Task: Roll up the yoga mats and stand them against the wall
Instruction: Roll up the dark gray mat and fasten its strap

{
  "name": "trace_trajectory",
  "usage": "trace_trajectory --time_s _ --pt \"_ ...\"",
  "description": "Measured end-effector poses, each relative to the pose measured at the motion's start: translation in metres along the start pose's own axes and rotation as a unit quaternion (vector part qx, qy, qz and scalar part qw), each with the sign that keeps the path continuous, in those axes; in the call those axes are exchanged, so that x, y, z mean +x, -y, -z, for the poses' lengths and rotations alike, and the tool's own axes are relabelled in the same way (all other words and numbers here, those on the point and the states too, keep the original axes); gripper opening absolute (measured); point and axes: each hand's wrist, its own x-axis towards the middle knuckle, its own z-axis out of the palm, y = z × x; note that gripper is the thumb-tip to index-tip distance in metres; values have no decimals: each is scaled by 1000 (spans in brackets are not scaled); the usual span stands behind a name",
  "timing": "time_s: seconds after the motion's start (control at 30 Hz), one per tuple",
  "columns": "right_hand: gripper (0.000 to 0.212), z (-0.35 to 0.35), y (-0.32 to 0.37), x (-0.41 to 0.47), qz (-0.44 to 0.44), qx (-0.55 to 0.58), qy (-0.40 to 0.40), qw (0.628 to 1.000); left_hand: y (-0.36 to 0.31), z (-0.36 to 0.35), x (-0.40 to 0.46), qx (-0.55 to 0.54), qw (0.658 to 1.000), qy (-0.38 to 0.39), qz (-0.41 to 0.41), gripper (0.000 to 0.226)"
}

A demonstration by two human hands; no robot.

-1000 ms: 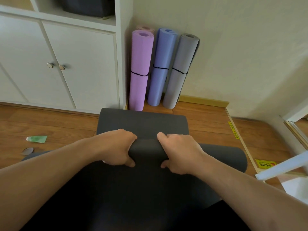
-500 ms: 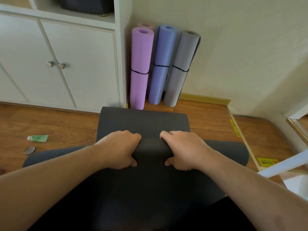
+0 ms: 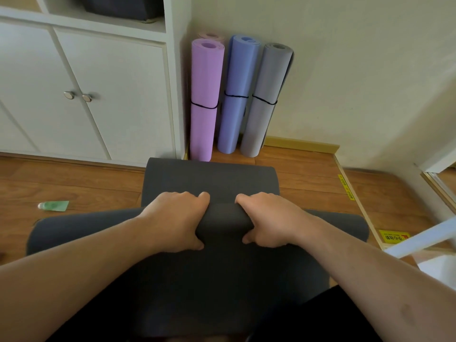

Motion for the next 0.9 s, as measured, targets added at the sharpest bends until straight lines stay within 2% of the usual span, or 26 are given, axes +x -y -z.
trace_trajectory --time_s 0.07,0.17,0.2,0.37,0.5,0.57,0.67,0.8,0.83,0.9 --pt "63 -3 4 0 15 -51 -34 998 5 2 2 -41 999 25 12 65" --pt "91 -9 11 1 29 -109 -85 990 17 9 5 -119 991 63 25 57" --pt "91 -9 12 1 29 -113 -87 989 19 10 5 -128 989 72 20 56" --pt "55 -13 9 3 34 -64 -56 996 14 12 0 -76 995 70 4 56" --pt "44 -6 4 4 24 5 -23 999 6 5 -4 16 1000 -12 -19 73" --pt "44 -4 2 5 24 8 -19 999 1 -3 -4 30 998 -39 -32 75" --pt "54 -8 5 5 25 -34 -31 999 2 -4 -1 -12 1000 -3 -22 64" --pt "96 -11 10 3 32 -125 -105 986 19 9 5 -109 992 58 13 59" --pt "96 -12 11 3 33 -128 -107 985 21 12 5 -119 990 70 10 58" --pt "80 -17 10 3 40 -119 -98 987 20 13 4 -119 989 89 1 56"
